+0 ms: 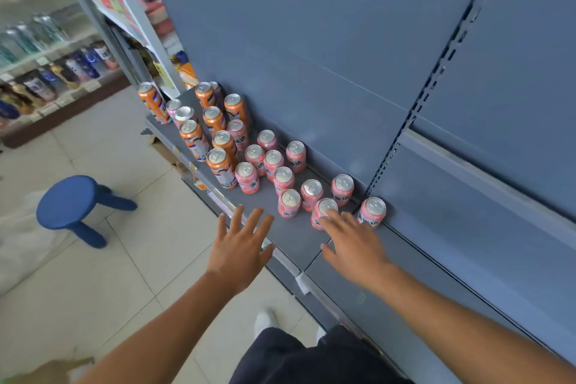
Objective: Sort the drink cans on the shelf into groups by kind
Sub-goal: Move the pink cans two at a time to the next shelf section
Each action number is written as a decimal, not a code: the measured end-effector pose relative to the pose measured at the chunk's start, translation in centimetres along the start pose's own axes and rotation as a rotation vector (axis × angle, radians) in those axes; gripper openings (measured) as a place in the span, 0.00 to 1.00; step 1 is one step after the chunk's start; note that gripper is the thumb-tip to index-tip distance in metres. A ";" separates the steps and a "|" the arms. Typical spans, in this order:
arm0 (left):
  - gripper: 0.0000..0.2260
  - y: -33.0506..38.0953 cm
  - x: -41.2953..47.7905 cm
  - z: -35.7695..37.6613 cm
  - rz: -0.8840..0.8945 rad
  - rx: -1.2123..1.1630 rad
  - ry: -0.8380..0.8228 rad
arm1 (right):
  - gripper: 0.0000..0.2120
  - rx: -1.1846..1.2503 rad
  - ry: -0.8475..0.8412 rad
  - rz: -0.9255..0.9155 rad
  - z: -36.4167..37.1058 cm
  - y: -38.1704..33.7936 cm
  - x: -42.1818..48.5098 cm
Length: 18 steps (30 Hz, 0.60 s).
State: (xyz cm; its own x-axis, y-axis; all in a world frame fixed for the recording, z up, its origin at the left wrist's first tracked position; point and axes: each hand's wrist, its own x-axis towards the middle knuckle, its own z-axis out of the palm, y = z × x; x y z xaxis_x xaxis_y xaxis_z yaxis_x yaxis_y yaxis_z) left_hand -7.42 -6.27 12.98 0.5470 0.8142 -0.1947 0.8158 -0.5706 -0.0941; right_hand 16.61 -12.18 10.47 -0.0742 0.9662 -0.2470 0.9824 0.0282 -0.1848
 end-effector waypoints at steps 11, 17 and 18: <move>0.32 -5.8 12.6 3.9 0.233 0.057 -0.192 | 0.22 0.205 -0.067 0.466 1.3 -1.0 5.8; 0.35 -5.8 16.9 6.2 0.351 0.107 -0.253 | 0.28 0.333 -0.137 0.658 2.4 -0.8 7.8; 0.35 -5.7 17.5 6.5 0.361 0.107 -0.259 | 0.30 0.372 -0.152 0.684 2.6 -0.7 8.1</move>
State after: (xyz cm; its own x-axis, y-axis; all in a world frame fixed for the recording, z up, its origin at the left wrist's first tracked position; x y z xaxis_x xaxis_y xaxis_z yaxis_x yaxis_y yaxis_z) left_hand -3.74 10.52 3.82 0.7165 0.5153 -0.4702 0.5505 -0.8317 -0.0727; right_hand 14.89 -5.09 6.09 0.4762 0.6919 -0.5426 0.6984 -0.6726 -0.2448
